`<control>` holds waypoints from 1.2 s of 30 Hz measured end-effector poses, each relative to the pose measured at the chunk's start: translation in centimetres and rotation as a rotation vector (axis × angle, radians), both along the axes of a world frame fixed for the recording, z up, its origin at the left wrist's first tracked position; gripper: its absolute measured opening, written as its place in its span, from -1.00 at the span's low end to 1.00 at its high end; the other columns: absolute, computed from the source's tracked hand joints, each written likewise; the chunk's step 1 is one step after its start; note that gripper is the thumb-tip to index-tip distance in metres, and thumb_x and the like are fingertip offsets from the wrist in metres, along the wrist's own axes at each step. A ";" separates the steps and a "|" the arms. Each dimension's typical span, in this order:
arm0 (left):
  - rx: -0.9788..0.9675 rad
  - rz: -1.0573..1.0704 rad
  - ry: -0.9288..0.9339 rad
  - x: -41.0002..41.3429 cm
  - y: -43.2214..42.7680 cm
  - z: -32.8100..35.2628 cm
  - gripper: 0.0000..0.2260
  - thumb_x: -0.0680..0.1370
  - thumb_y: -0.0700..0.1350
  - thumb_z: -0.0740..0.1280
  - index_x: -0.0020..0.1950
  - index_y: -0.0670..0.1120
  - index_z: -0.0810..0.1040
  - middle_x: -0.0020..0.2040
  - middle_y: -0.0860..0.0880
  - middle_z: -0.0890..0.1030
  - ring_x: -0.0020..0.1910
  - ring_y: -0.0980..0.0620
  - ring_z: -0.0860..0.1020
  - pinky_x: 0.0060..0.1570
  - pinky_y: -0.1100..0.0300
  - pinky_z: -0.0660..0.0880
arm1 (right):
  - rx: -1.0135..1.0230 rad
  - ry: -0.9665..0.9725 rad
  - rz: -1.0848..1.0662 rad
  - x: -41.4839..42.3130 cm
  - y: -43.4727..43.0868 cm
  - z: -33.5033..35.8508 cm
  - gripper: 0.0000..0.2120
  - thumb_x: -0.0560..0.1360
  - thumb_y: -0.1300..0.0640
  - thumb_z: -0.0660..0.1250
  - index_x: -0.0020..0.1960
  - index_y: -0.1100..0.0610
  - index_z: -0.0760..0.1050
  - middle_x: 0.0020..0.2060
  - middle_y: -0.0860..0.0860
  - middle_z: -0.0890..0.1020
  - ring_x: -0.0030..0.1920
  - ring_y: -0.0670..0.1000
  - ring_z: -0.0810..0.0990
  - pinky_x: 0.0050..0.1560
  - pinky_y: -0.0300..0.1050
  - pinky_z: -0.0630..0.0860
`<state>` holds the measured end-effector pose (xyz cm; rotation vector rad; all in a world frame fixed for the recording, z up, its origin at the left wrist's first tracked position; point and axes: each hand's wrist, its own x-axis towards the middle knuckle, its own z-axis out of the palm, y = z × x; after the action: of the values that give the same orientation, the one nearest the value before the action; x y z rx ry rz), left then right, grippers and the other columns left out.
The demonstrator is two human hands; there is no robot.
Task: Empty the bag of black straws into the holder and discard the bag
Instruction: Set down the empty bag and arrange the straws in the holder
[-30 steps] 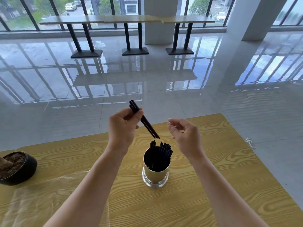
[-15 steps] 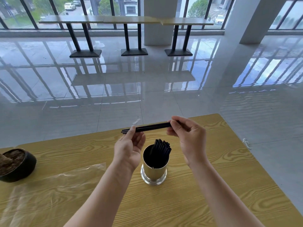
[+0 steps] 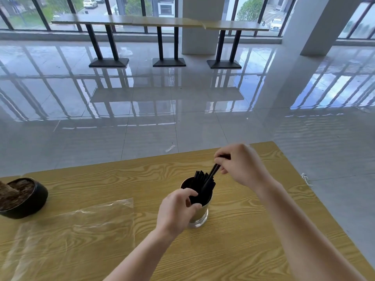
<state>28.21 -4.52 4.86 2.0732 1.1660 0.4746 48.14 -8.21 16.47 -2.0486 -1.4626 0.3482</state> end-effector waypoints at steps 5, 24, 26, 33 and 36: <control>-0.028 0.098 -0.128 1.1 0.9 0.0 -0.88 0.47 -0.07 0.50 -0.02 0.08 0.72 -0.33 0.24 0.60 -0.29 0.26 0.55 -0.20 0.30 0.49 | -0.133 -0.090 0.084 -2.2 1.6 -1.9 -0.88 0.53 0.20 0.38 -0.03 0.15 0.70 -0.23 -0.01 0.72 -0.29 -0.09 0.68 -0.10 -0.09 0.65; 0.072 0.162 -0.143 2.7 4.7 0.4 -0.95 0.48 -0.02 0.49 -0.14 0.04 0.73 -0.22 0.15 0.65 -0.22 0.16 0.58 -0.21 0.23 0.49 | 0.154 -0.085 -0.087 -1.7 0.3 -6.8 -0.77 0.46 0.07 0.51 0.09 0.09 0.67 -0.11 -0.07 0.69 -0.28 -0.29 0.49 -0.25 -0.54 0.38; 0.064 0.164 -0.137 2.7 5.0 0.5 -0.93 0.48 0.00 0.49 -0.10 0.03 0.70 -0.24 0.15 0.64 -0.21 0.13 0.60 -0.19 0.20 0.52 | 0.077 0.042 -0.144 -1.1 -0.8 -7.6 -0.58 0.43 -0.05 0.53 0.22 0.09 0.61 -0.21 -0.11 0.62 -0.27 -0.23 0.51 -0.26 -0.43 0.41; 0.082 0.122 -0.110 1.9 4.9 -0.7 -0.70 0.44 -0.05 0.54 0.16 -0.03 0.69 -0.23 0.13 0.61 -0.24 0.15 0.56 -0.16 0.23 0.49 | -0.174 0.118 -0.102 -2.0 -0.1 -9.7 -0.45 0.39 -0.08 0.56 0.32 0.03 0.55 -0.38 -0.23 0.43 -0.34 -0.24 0.44 -0.32 -0.36 0.28; 0.136 0.103 -0.039 1.9 4.9 -0.8 -0.70 0.48 -0.03 0.51 0.18 -0.06 0.68 -0.20 0.12 0.55 -0.21 0.09 0.51 -0.16 0.25 0.39 | -0.163 0.101 -0.105 -2.1 1.1 -9.8 -0.48 0.40 -0.04 0.55 0.32 0.05 0.56 -0.35 -0.23 0.42 -0.31 -0.22 0.44 -0.31 -0.37 0.28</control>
<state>30.14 0.38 4.10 2.1150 1.2528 0.6569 46.07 -7.07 6.66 -2.1926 -1.2985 0.5354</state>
